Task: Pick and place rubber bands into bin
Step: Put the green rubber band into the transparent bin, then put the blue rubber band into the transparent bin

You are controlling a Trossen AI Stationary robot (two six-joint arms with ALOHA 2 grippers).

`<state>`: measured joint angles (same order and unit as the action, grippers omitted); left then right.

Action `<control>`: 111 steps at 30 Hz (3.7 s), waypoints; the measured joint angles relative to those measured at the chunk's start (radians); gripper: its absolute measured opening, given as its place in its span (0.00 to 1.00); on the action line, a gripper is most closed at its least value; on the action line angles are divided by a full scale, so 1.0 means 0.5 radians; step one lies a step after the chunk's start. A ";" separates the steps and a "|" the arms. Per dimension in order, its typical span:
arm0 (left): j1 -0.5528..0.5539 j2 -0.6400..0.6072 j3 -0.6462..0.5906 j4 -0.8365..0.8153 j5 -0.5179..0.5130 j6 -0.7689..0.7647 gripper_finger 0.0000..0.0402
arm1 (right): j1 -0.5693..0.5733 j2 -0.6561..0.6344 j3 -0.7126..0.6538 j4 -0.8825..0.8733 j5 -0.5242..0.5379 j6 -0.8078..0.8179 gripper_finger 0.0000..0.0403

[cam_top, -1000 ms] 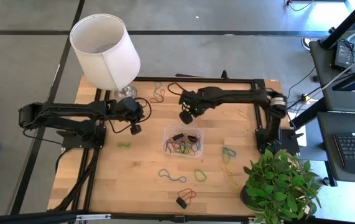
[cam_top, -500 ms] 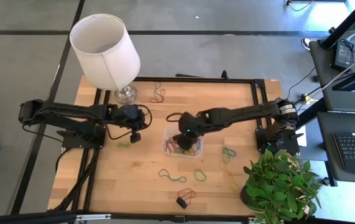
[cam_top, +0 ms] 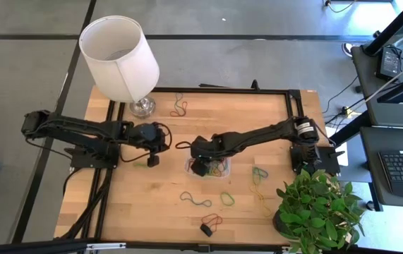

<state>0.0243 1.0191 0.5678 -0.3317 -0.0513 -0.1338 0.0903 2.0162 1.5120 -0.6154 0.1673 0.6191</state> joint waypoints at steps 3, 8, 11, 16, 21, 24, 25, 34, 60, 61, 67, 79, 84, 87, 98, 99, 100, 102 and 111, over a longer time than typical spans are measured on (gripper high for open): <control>-0.027 0.000 0.000 0.000 0.000 -0.004 0.00 | -0.019 0.003 0.000 0.054 -0.002 0.010 0.07; -0.074 0.000 0.000 0.000 -0.006 -0.018 0.00 | -0.038 -0.002 0.000 0.140 0.002 0.019 0.14; -0.089 0.000 0.000 -0.001 -0.021 -0.028 0.00 | -0.034 -0.004 0.001 0.135 0.000 0.047 0.20; -0.102 0.000 0.000 -0.001 -0.023 -0.057 0.00 | -0.037 -0.004 0.001 0.118 -0.004 0.053 0.30; -0.098 0.000 0.000 0.000 -0.084 -0.074 0.00 | -0.036 -0.025 0.008 -0.121 -0.005 0.005 0.33; -0.098 0.000 0.000 0.019 -0.188 -0.100 0.00 | -0.035 -0.093 0.011 -0.250 -0.005 -0.074 0.32; -0.098 0.000 0.000 0.044 -0.230 -0.146 0.00 | -0.035 -0.120 0.011 -0.292 -0.001 -0.110 0.32; 0.024 0.120 0.180 0.066 -0.247 0.358 0.05 | -0.044 -0.520 0.011 -0.371 0.024 -0.395 0.31; 1.000 1.476 1.451 -0.814 -0.018 0.468 0.49 | -0.150 -1.683 -1.430 0.275 0.341 0.364 0.31; 1.018 1.487 1.451 -0.809 -0.017 0.479 0.49 | -0.159 -1.759 -1.523 0.374 0.342 0.411 0.31; 1.108 1.571 1.451 -0.726 -0.019 0.481 0.49 | -0.201 -2.037 -1.892 0.799 0.344 0.643 0.31; 1.270 1.818 1.453 -0.605 -0.132 0.187 0.49 | -0.216 -2.070 -1.960 0.819 0.344 0.733 0.31; 1.282 1.831 1.453 -0.544 -0.162 0.187 0.49 | -0.216 -2.070 -1.960 0.819 0.343 0.734 0.31; 1.282 1.831 1.453 -0.461 -0.174 0.187 0.49 | -0.216 -2.070 -1.960 0.819 0.343 0.734 0.31; 1.167 1.831 1.453 -0.530 -0.078 0.355 0.49 | -0.216 -2.070 -1.960 0.811 0.343 0.689 0.31; 1.150 1.831 1.453 -0.533 -0.070 0.373 0.49 | -0.216 -2.070 -1.960 0.811 0.343 0.687 0.31; 1.136 1.831 1.453 -0.537 -0.071 0.391 0.49 | -0.216 -2.070 -1.960 0.811 0.344 0.686 0.31; 1.108 1.831 1.451 -0.541 -0.070 0.419 0.49 | -0.216 -2.070 -1.960 0.811 0.343 0.685 0.31; 1.069 1.830 1.299 -0.480 -0.097 0.368 0.49 | -0.216 -2.070 -1.960 0.811 0.343 0.684 0.31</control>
<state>0.5590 1.9343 1.2175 -0.5719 -0.1000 0.0502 -0.0177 0.9813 0.5320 -0.2096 0.3389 0.9609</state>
